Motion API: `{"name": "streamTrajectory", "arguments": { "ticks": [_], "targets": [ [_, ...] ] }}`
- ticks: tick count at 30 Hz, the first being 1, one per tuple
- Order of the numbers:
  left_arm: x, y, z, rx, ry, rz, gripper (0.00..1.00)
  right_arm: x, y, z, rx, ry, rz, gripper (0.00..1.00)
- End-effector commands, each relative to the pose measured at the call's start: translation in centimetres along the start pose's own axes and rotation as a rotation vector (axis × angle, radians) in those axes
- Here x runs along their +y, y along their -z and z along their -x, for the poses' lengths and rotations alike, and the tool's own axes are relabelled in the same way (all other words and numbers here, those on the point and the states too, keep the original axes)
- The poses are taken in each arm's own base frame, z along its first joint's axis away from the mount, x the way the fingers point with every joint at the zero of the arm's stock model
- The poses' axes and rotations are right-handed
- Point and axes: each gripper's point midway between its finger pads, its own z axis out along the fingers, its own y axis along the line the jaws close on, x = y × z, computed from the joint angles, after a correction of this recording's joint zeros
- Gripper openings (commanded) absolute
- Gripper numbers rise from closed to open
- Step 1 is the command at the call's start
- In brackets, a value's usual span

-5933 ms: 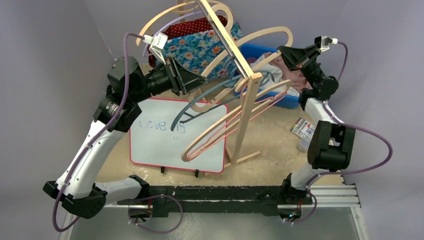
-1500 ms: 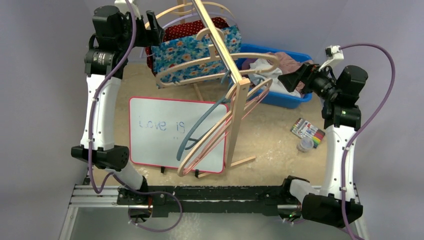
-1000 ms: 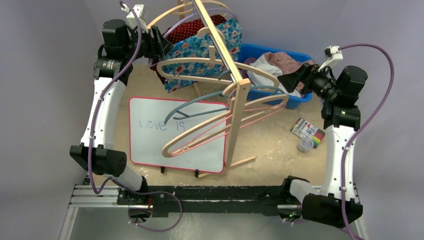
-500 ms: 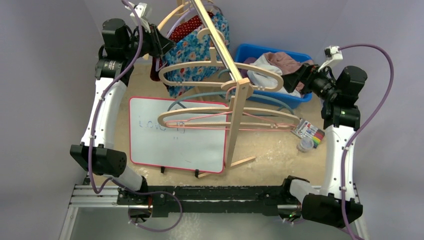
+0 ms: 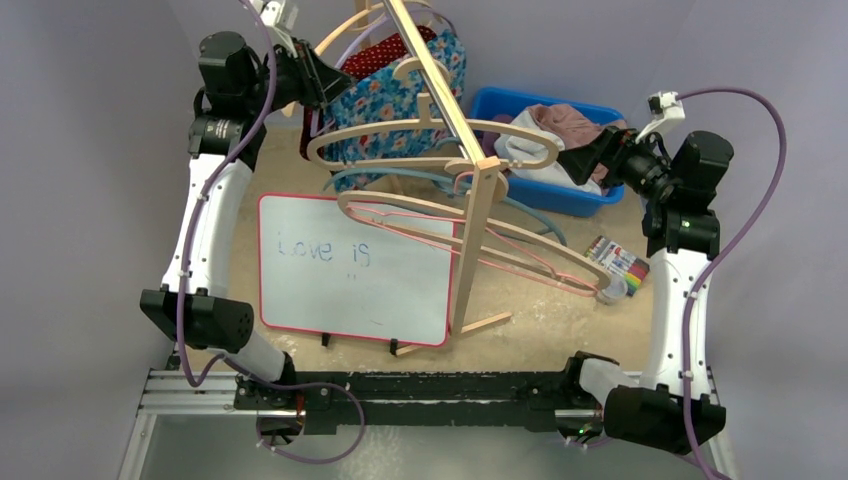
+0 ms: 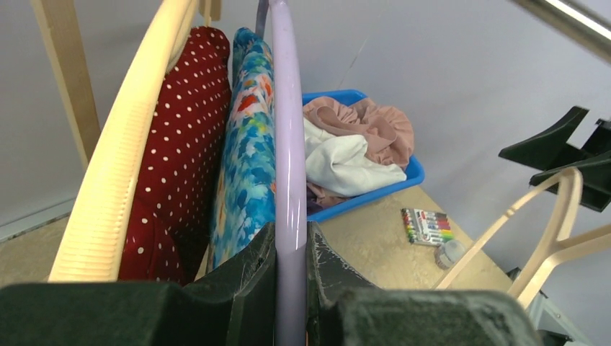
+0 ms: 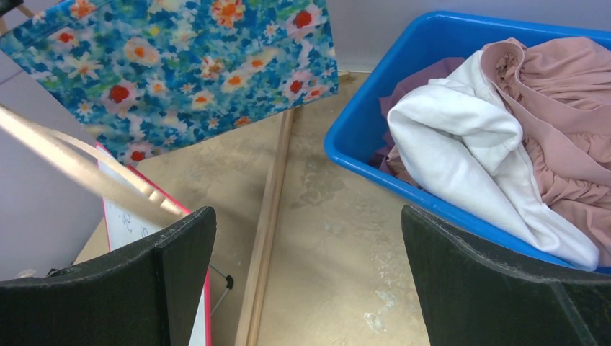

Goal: Remove the skirt from the hanger
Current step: Pick up the hanger from the clothesline.

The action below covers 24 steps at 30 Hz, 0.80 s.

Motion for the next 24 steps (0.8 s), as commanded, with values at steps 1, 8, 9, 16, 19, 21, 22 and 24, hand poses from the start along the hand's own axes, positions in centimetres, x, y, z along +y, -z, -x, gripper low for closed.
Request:
{"name": "streamTrajectory", "arguments": {
  "ticks": [1, 8, 9, 16, 19, 21, 22, 24],
  "targets": [
    [-3.2, 1.0, 7.0, -0.196, -0.098, -0.068, 0.0, 0.4, 0.0, 1.3, -0.045, 0.035, 0.011, 0.99],
    [-3.8, 0.3, 8.4, -0.222, -0.045, -0.081, 0.0, 0.1, -0.1, 1.4, -0.051, 0.031, -0.002, 0.99],
    [-4.1, 0.1, 8.3, -0.218, -0.045, -0.093, 0.0, 0.1, -0.1, 1.4, -0.052, 0.032, -0.005, 0.99],
    [-4.8, -1.3, 7.8, -0.197, 0.027, -0.14, 0.0, -0.2, -0.3, 1.4, -0.053, 0.031, -0.012, 0.99],
    [-4.9, -1.8, 7.9, -0.202, 0.064, -0.143, 0.0, -0.2, -0.3, 1.3, -0.051, 0.03, -0.009, 0.99],
    [-4.8, -2.4, 7.7, -0.193, 0.092, -0.147, 0.0, -0.2, -0.4, 1.3, -0.053, 0.032, -0.009, 0.99],
    [-4.7, -2.7, 7.5, -0.186, 0.108, -0.147, 0.0, -0.3, -0.4, 1.4, -0.054, 0.032, -0.009, 0.99],
    [-4.1, -3.6, 6.8, -0.159, 0.133, -0.141, 0.0, -0.4, -0.5, 1.4, -0.053, 0.029, -0.01, 0.99]
  ]
}}
